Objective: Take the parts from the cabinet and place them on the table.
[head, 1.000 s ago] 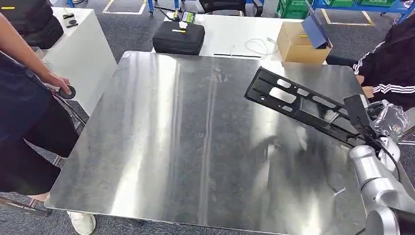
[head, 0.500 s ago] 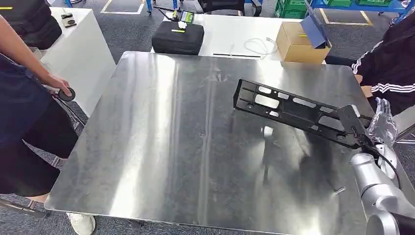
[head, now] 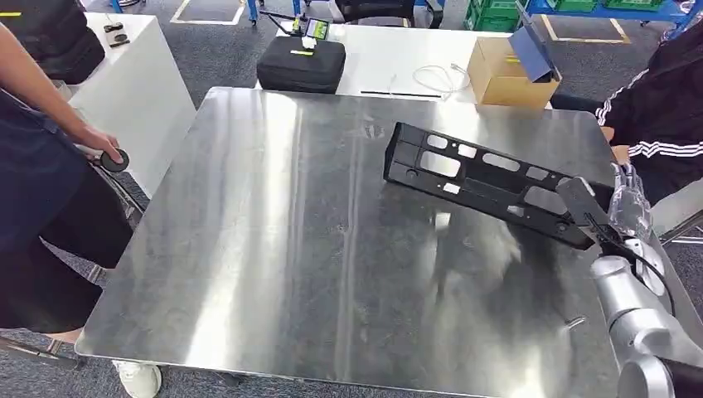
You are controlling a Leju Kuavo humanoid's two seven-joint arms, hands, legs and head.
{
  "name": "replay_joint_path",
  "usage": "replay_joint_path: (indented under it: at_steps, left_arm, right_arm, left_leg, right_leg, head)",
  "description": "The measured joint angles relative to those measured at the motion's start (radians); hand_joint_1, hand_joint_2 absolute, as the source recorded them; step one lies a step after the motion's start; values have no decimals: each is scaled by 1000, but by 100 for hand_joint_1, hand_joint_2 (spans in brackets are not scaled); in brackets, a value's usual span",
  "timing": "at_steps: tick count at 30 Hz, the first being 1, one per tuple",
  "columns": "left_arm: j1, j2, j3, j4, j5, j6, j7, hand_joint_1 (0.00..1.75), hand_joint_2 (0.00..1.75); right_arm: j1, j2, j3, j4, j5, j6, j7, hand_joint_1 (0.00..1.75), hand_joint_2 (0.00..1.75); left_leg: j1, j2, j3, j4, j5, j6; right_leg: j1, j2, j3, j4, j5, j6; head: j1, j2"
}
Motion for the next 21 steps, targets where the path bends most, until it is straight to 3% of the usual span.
replay_joint_path:
  at_steps: [18,19,21]
  left_arm:
    - [0,0,0,0,-2,10,11,0,0]
    - [0,0,0,0,-2,11,11,0,0]
    - [0,0,0,0,-3,11,11,0,0]
  right_arm:
    - [23,13,0,-28,12,-19,-18,0,175]
    - [24,14,0,-30,12,-20,-20,0,0]
    - [25,16,0,-31,6,-23,-28,0,0]
  left_leg:
    - [0,0,0,0,0,0]
    - [0,0,0,0,0,0]
    - [0,0,0,0,0,0]
  right_leg:
    - [0,0,0,0,0,0]
    - [0,0,0,0,0,0]
    - [0,0,0,0,0,0]
  head:
    - [0,0]
    - [0,0]
    - [0,0]
